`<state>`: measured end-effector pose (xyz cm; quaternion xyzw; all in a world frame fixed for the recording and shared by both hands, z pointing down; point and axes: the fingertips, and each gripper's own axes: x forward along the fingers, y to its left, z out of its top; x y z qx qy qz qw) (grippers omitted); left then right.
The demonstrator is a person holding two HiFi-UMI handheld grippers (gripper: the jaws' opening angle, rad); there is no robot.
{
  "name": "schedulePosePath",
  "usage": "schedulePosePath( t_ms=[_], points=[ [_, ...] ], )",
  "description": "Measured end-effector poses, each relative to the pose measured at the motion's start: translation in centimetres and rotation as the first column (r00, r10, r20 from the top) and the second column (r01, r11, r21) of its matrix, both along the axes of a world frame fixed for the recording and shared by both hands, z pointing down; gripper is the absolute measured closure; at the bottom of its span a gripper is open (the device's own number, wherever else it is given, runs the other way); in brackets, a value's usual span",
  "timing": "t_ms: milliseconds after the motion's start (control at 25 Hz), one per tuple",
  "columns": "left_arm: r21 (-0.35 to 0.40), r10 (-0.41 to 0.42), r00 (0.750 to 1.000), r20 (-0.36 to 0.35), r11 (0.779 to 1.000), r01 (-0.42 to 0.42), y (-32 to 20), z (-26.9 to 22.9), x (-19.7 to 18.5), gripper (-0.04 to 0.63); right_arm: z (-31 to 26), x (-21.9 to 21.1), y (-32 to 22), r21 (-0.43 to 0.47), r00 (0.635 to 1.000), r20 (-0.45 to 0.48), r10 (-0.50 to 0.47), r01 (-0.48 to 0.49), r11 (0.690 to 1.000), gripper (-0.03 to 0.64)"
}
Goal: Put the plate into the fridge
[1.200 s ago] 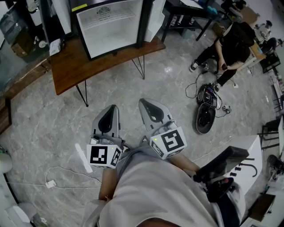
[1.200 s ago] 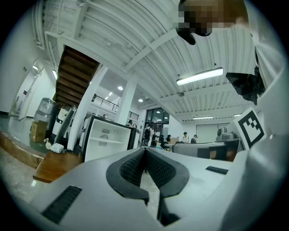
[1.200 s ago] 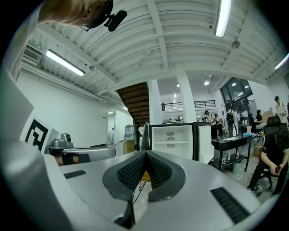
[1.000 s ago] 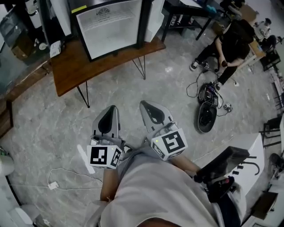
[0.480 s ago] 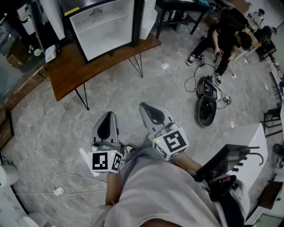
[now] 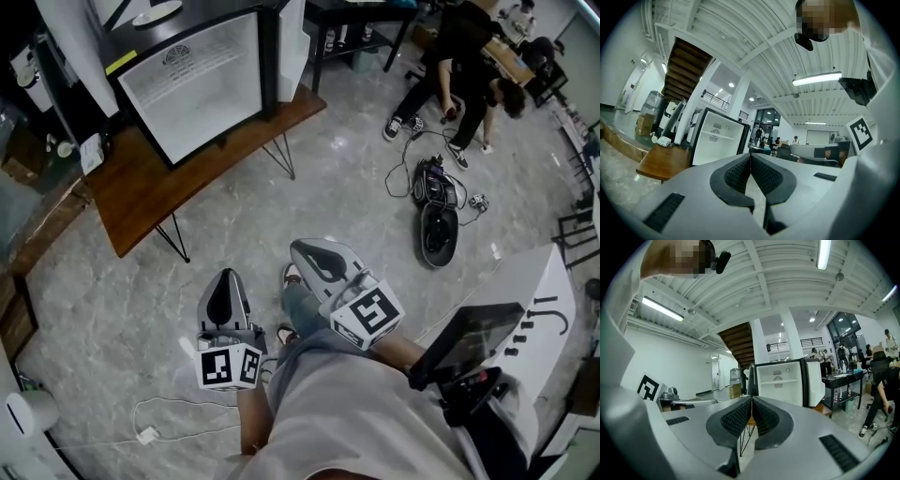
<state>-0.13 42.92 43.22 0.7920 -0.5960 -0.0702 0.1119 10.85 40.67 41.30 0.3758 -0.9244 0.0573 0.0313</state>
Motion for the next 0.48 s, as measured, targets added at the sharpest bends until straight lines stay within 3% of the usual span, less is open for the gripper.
schedulePosePath(
  t_ms=[200,480],
  points=[
    [0.021,0.009,0.999,0.046,1.000,-0.010,-8.3,-0.6,-1.1,0.577,0.1,-1.0,-9.3,0.018,0.999,0.046,-0.001,0.000,1.000,0.598],
    [0.087,0.026,0.987,0.161,0.995,-0.041,-27.0,-7.3,-2.3,0.577,-5.1,-2.0,-27.8,0.081,0.993,0.118,-0.007,-0.002,0.997,0.598]
  ],
)
